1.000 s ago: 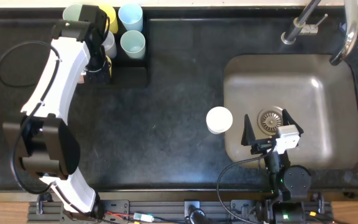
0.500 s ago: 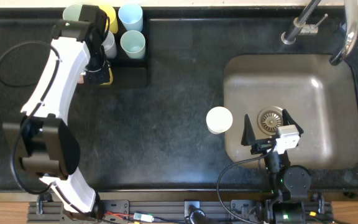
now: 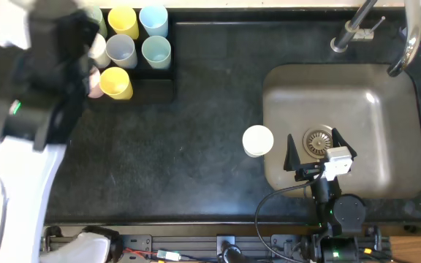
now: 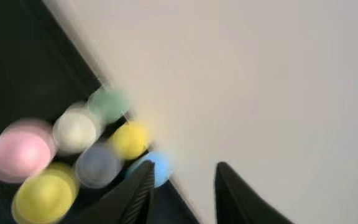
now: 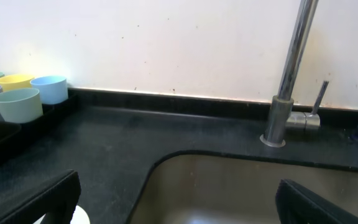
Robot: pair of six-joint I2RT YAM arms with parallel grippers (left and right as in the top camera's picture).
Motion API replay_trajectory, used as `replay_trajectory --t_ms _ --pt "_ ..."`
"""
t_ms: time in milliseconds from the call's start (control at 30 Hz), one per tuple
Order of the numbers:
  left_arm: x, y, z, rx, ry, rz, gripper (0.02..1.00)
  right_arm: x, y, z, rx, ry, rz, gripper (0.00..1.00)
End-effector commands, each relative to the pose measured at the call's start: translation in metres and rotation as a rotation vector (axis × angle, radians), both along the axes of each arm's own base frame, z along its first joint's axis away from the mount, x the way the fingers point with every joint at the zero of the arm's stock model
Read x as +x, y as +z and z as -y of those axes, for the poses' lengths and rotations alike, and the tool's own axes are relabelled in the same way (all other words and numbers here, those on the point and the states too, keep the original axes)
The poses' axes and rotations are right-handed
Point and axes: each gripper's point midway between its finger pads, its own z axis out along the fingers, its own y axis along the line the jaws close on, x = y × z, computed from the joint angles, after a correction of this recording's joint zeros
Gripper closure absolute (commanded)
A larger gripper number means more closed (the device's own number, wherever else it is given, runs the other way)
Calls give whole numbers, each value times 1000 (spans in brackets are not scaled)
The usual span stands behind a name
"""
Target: Store Cups
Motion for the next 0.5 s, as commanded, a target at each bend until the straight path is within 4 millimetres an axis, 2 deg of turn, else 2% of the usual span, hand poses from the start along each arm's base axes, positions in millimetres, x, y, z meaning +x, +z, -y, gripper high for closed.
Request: replay_trajectory --t_ms 33,100,200,233,267,500 --pt "-13 7 18 468 -286 53 606 0 -3 1 -3 -6 4 5" --pt "-23 5 27 520 -355 139 498 0 -3 1 -3 -6 4 3" --pt "-44 -12 35 568 -407 238 209 0 -3 1 -3 -6 4 3" --pt "-53 -20 38 583 -424 267 53 0 -3 1 -3 -6 3 3" --pt "-61 -28 38 595 -431 289 18 0 -3 1 -3 -6 4 3" --pt "-124 -92 27 668 -385 444 18 0 -3 1 -3 -6 4 3"
